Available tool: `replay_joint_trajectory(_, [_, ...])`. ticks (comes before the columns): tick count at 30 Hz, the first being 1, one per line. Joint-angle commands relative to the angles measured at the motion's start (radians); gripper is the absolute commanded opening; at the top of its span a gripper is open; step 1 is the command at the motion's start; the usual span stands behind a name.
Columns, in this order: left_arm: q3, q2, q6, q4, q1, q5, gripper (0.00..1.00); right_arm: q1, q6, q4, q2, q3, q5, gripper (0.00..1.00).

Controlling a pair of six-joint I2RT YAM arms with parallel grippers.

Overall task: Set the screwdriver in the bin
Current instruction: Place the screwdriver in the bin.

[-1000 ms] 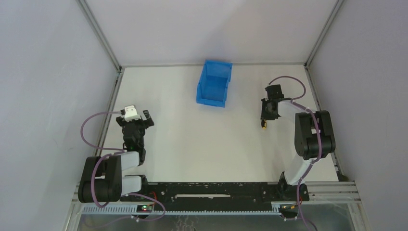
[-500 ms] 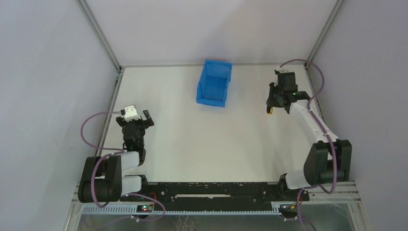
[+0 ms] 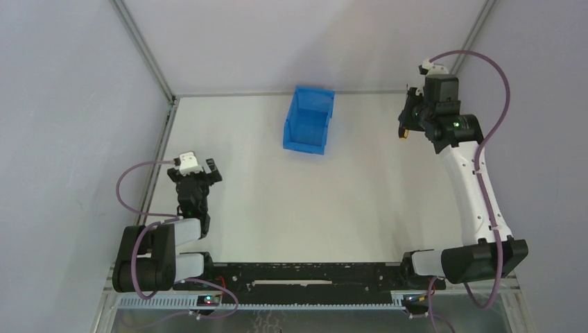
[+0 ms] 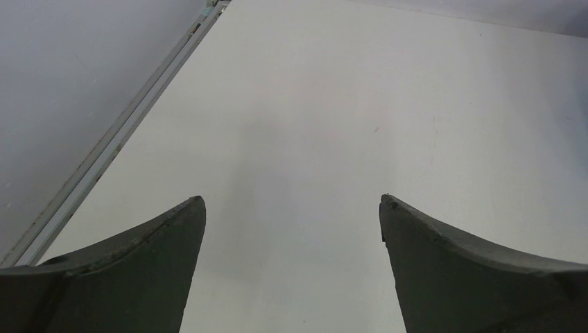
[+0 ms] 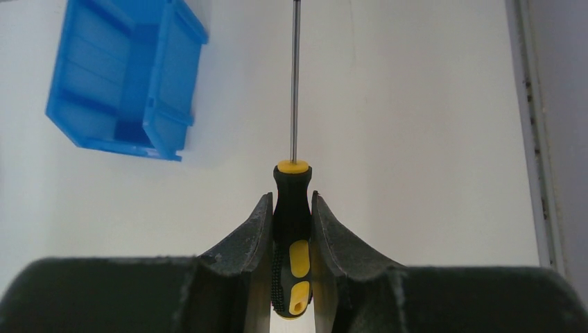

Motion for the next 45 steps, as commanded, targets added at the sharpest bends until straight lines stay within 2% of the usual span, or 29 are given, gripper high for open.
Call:
replay_joint_trajectory(1, [0.032,-0.007,0.020,0.035,0.005,-0.012,1.00,0.021,-0.014,-0.105,0.009,0.119,0.019,0.22])
replay_joint_trajectory(7, [0.032,-0.006,0.020,0.035,0.005,-0.012,1.00,0.070,0.006,-0.121,0.047,0.160,0.042,0.22])
replay_joint_trajectory(17, [0.033,-0.006,0.020,0.034,0.005,-0.013,1.00,0.244,0.095,-0.072,0.198,0.239,0.111,0.21])
replay_joint_trajectory(25, [0.033,-0.006,0.020,0.035,0.005,-0.013,1.00,0.364,0.150,-0.083,0.407,0.454,0.142,0.20])
replay_joint_trajectory(36, [0.033,-0.006,0.020,0.035,0.005,-0.012,1.00,0.466,0.243,-0.101,0.716,0.810,0.181,0.18])
replay_joint_trajectory(45, [0.032,-0.007,0.020,0.035,0.005,-0.012,1.00,0.486,0.283,0.012,0.828,0.840,0.186,0.17])
